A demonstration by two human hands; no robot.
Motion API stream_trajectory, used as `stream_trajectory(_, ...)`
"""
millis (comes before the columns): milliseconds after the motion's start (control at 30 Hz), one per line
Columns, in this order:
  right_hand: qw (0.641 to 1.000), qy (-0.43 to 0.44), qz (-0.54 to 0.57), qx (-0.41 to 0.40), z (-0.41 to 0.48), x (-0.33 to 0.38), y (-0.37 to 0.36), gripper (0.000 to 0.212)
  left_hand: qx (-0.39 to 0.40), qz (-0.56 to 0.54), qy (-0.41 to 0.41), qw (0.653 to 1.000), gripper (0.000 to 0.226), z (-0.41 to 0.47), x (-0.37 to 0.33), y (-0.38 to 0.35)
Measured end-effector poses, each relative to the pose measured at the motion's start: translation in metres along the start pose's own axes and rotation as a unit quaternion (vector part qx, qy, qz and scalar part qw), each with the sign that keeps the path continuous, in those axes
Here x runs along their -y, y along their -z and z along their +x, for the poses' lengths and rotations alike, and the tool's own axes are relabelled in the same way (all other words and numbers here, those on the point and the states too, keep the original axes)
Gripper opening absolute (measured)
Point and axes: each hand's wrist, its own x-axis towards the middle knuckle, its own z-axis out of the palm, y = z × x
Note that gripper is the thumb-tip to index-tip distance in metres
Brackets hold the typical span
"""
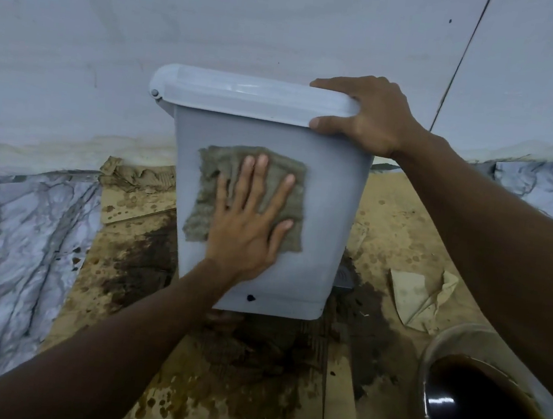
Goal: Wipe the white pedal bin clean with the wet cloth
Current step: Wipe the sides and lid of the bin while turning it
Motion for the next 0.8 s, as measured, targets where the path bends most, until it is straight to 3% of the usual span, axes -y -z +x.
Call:
stream_trajectory(67,1.0,-0.008,0.006,0.0,0.001,0.001,-0.001,0.08,0.008,-0.027,-0.017,0.999,0.066,0.008,-0.031,-0.005)
stream_trajectory(167,1.0,-0.007,0.005,0.002,0.0,-0.001,0.0,0.081,0.082,-0.035,-0.161,0.983,0.065,-0.014,-0.067,-0.022)
stream_trajectory(267,1.0,-0.008,0.006,0.001,-0.002,0.0,0.0,0.08,0.194,0.015,-0.329,0.924,0.069,-0.055,-0.072,-0.035)
stream_trajectory(367,1.0,-0.006,0.013,0.005,-0.004,0.0,0.002,0.078,0.219,0.003,-0.392,0.893,0.08,-0.083,-0.038,-0.037)
stream_trajectory(467,1.0,-0.006,0.015,0.007,-0.005,-0.001,0.002,0.079,0.201,0.007,-0.379,0.903,0.086,-0.1,0.023,-0.029)
stream_trajectory(567,1.0,-0.012,0.008,0.007,-0.004,0.0,0.001,0.087,0.182,0.011,-0.287,0.94,0.074,-0.099,0.059,-0.016)
stream_trajectory(700,1.0,-0.012,0.002,0.004,-0.003,0.0,0.0,0.086,0.114,-0.011,-0.157,0.981,0.06,-0.054,0.017,-0.007)
stream_trajectory(800,1.0,-0.014,0.009,0.006,-0.004,-0.001,0.001,0.085,0.087,-0.01,-0.129,0.988,0.063,-0.027,-0.027,-0.009)
